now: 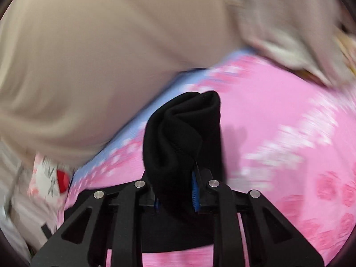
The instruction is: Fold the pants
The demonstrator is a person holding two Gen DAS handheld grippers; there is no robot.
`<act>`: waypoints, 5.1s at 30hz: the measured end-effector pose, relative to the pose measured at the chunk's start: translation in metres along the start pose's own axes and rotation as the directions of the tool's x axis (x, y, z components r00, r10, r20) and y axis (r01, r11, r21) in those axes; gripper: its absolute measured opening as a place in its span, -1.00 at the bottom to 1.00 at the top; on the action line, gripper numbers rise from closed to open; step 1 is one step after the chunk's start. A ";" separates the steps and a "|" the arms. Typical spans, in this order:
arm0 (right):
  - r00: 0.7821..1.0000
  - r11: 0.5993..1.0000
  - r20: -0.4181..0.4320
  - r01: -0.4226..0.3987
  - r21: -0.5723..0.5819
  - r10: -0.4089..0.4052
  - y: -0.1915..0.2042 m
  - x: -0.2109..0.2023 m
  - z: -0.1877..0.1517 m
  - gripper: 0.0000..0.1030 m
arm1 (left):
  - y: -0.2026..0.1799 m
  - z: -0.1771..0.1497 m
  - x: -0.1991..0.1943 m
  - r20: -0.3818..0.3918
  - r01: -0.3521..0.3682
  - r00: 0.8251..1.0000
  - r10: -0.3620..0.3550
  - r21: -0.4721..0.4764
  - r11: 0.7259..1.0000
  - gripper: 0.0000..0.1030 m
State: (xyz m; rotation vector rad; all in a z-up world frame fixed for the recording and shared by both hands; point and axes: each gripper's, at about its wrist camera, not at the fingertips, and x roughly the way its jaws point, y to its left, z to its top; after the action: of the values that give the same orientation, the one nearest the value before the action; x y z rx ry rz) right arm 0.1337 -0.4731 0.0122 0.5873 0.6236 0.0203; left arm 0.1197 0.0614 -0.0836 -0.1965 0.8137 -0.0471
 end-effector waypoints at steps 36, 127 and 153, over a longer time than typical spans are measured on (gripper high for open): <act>0.944 0.918 -0.251 -0.280 -0.280 0.212 0.224 0.083 -0.111 0.19 | 0.130 0.014 -0.022 0.039 -0.028 0.999 0.035 -0.162 0.986 0.89; 0.963 0.954 0.013 -0.270 0.128 0.271 0.063 0.081 -0.121 0.59 | 0.141 0.138 -0.064 0.210 0.223 0.968 -0.141 -0.447 0.866 -0.72; 0.958 0.918 0.207 -0.254 0.304 0.197 0.012 0.047 -0.117 0.62 | -0.144 0.112 -0.042 -0.004 0.370 0.929 -0.370 0.054 0.927 -0.71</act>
State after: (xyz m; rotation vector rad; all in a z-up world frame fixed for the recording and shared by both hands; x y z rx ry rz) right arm 0.1091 -0.3942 -0.0832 0.9728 0.3881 0.0837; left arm 0.1770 -0.0569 0.0496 -0.2970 0.7595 -0.4249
